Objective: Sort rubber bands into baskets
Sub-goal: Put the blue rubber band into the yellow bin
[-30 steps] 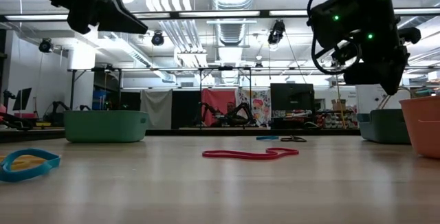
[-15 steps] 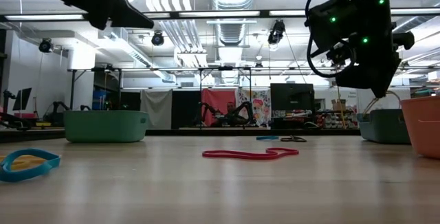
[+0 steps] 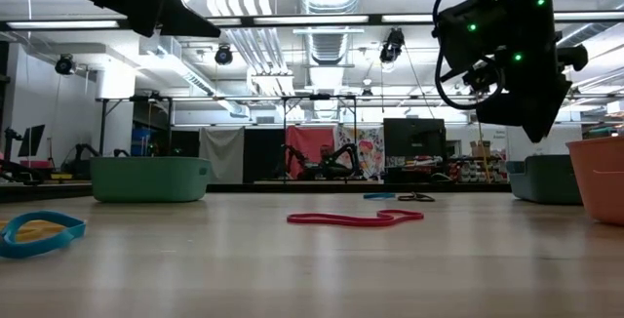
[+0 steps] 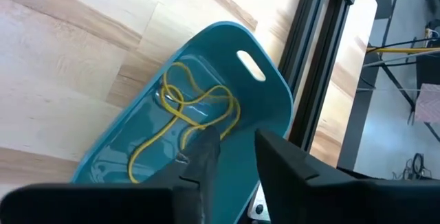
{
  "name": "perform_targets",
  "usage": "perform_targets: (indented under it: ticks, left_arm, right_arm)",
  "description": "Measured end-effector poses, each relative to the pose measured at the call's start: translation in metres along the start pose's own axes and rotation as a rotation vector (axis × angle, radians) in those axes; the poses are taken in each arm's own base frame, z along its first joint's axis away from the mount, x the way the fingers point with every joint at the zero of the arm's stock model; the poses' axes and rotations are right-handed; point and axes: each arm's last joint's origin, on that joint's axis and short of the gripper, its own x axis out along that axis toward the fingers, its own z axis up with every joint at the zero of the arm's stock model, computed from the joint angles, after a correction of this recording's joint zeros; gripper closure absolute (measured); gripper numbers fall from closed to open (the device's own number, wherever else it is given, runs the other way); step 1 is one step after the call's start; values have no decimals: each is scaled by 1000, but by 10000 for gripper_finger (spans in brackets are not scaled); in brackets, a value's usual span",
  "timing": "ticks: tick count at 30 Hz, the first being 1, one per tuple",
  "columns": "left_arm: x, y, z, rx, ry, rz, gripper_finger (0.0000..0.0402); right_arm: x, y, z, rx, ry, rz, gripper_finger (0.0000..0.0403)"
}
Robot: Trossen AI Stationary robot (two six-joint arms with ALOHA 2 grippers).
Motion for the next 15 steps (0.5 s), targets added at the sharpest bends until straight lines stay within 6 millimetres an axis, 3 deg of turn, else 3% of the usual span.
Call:
perform_targets:
  ticks: [8,15]
  left_arm:
    - [0,-1,-1,-37,4,-19,325]
    - [0,-2,-5,-97,39,-31,325]
  right_arm:
    - [-7,4,6,-10,-54,69,287]
    - [-28,26,17,-128,-267,256,294]
